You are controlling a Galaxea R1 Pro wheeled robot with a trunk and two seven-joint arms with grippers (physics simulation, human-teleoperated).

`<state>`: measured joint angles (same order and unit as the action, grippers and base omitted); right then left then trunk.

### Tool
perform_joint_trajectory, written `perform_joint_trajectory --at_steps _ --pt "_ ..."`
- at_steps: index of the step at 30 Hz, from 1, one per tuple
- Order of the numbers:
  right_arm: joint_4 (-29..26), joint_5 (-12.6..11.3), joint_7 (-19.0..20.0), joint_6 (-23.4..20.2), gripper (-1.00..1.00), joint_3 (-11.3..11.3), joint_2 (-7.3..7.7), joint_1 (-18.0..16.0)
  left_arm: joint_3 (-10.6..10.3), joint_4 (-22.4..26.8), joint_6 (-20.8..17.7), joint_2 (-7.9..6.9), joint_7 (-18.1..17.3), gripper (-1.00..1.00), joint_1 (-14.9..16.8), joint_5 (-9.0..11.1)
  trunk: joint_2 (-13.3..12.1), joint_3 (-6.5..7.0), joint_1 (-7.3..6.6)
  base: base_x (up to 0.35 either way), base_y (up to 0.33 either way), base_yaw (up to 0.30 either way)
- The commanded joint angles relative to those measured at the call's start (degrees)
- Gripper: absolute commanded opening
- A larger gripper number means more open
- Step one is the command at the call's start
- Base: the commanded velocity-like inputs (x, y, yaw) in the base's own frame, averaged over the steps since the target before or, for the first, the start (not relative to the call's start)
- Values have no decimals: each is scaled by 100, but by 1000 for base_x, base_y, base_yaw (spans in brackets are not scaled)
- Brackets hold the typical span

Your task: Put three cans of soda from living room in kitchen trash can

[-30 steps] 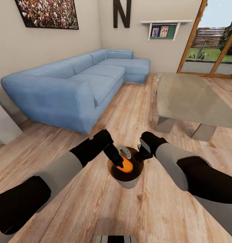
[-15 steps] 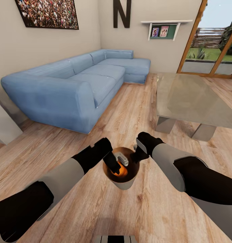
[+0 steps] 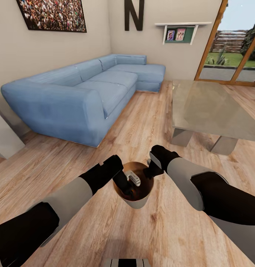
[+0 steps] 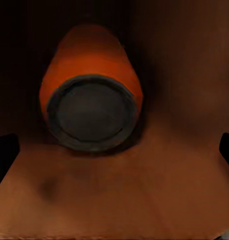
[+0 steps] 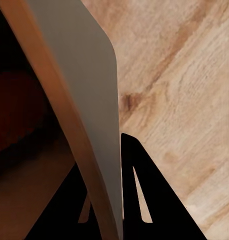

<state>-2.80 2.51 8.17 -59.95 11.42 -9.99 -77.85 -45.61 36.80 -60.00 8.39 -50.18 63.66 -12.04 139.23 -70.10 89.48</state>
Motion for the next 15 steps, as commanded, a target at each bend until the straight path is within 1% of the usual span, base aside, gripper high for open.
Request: perform_joint_trajectory --at_steps 1,5,8,12,13,14,15 --pt "-2 -110 44 -5 -100 -87 0 -2 0 6 0 -3 2 100 -1 0 0 1 -1 0 0 0" --pt "-2 -110 44 -5 -100 -89 0 -2 2 123 0 -33 0 100 -2 0 0 1 -1 0 0 0" --pt "-2 -110 44 -5 -100 -91 1 -2 8 335 0 -58 1 100 -3 0 0 1 -1 0 0 0" --pt "-2 -110 44 -5 -100 -94 8 -2 49 1058 0 -93 -22 100 -37 20 0 1 -1 0 0 0" --pt "-7 -110 44 -5 -100 -95 16 -2 65 1383 0 -156 -38 100 -137 31 0 1 -1 0 0 0" --pt "-11 -110 44 -5 -100 -95 27 -2 82 1766 0 -265 -54 100 -287 44 0 1 -1 0 0 0" --pt "-14 -110 44 -5 -100 -96 37 -2 107 2186 0 -436 -88 100 -445 57 0 1 -1 0 0 0"
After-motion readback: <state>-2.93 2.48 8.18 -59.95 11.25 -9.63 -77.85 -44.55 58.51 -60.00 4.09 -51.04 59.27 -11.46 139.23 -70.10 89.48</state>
